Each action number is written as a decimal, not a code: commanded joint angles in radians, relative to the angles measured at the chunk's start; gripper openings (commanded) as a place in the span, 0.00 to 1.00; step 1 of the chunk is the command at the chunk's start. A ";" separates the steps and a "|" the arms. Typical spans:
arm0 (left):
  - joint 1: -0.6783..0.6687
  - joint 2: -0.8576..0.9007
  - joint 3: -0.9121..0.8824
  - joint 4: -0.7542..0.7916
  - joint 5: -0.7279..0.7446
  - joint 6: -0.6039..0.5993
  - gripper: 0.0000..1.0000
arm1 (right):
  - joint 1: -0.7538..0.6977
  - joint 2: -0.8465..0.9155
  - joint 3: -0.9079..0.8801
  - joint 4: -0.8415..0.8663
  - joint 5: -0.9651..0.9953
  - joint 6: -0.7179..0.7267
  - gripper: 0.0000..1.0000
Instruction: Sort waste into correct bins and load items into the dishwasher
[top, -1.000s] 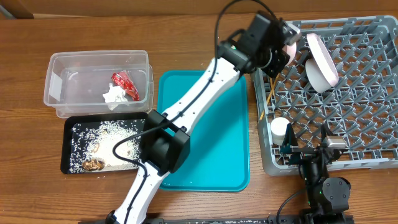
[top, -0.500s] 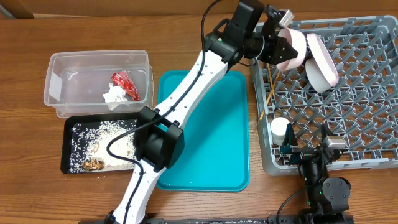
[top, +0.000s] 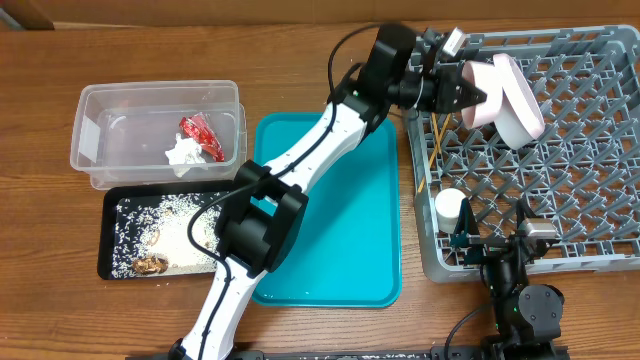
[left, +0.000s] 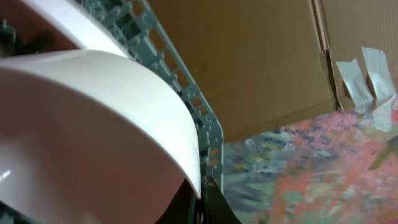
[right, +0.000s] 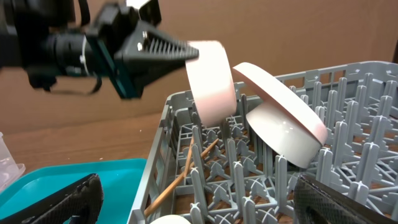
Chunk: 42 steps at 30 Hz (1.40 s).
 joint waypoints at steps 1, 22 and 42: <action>0.011 -0.031 -0.033 0.039 0.031 -0.110 0.04 | -0.006 -0.010 -0.010 0.004 0.002 0.003 1.00; 0.058 -0.031 -0.097 0.025 0.043 -0.102 0.26 | -0.006 -0.010 -0.010 0.004 0.003 0.003 1.00; 0.079 -0.077 -0.096 0.260 0.193 -0.070 1.00 | -0.006 -0.010 -0.010 0.004 0.002 0.003 1.00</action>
